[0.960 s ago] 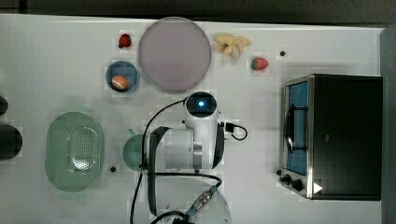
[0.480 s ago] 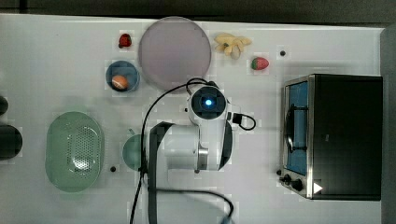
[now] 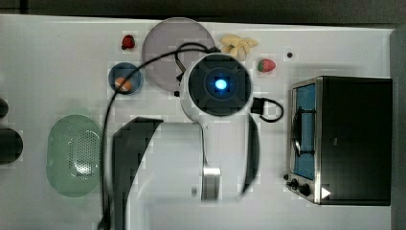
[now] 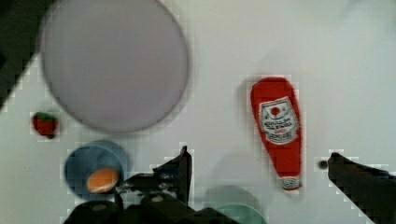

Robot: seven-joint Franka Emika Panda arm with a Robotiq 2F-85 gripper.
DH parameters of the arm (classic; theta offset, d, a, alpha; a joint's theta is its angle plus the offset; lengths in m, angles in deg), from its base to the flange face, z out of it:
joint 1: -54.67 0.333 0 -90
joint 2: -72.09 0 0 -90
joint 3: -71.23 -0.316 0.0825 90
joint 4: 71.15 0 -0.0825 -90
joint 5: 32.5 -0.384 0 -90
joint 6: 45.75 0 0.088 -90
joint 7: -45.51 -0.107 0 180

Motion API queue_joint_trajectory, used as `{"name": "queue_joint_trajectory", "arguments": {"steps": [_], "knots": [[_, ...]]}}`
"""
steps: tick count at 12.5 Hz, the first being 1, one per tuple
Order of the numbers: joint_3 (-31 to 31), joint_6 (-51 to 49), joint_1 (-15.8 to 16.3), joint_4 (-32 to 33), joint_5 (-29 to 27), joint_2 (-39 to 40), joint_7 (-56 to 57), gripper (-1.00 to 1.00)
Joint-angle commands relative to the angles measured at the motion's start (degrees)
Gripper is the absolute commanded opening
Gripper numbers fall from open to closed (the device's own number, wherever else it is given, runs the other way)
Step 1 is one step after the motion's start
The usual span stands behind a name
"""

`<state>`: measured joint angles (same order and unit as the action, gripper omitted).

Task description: Pick Ketchup from oven and place it on table.

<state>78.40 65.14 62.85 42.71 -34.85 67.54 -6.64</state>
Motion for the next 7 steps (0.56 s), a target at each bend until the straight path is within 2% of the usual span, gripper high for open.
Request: {"name": "queue_joint_trajectory", "arguments": {"steps": [1,4,7], "knots": [[0.0,-10.1,-1.3,-7.8,0.6,-4.2,-3.3,1.00],[0.2,-22.2,-1.4,-14.0,0.8,-4.5,-3.3,1.00],[0.4,-23.1,-1.4,-14.7,0.8,-4.5,-3.3,1.00]]}}
